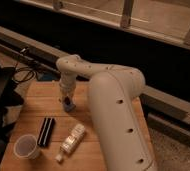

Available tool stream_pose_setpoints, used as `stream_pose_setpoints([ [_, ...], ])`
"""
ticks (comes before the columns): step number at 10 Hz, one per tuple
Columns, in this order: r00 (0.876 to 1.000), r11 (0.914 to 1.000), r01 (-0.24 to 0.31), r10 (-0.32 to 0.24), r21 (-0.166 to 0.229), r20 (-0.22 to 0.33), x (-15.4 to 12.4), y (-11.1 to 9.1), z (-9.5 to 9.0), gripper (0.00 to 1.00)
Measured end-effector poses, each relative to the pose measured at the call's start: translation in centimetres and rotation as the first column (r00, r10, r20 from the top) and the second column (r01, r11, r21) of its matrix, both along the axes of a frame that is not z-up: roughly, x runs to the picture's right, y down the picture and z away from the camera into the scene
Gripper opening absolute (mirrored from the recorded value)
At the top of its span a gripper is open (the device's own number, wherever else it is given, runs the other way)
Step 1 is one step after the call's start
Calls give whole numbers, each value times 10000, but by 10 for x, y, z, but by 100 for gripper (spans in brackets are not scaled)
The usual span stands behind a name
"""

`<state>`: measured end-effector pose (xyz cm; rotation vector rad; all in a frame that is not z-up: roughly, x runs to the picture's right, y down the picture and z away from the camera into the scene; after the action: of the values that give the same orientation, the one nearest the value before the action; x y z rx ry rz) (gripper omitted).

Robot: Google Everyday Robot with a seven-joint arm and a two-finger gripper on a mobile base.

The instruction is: Place the pepper on the white sponge

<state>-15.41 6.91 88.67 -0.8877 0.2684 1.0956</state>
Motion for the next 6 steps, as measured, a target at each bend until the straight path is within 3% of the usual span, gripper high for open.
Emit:
stream_pose_setpoints([
  [1,9998,9997,-194,193,-165,-92,14,6,6,73],
  [2,9997,9994,-249,248,-226,-53,16,8,8,79],
  [6,9991,9976,-325,341,-604,270,-11,28,14,80],
])
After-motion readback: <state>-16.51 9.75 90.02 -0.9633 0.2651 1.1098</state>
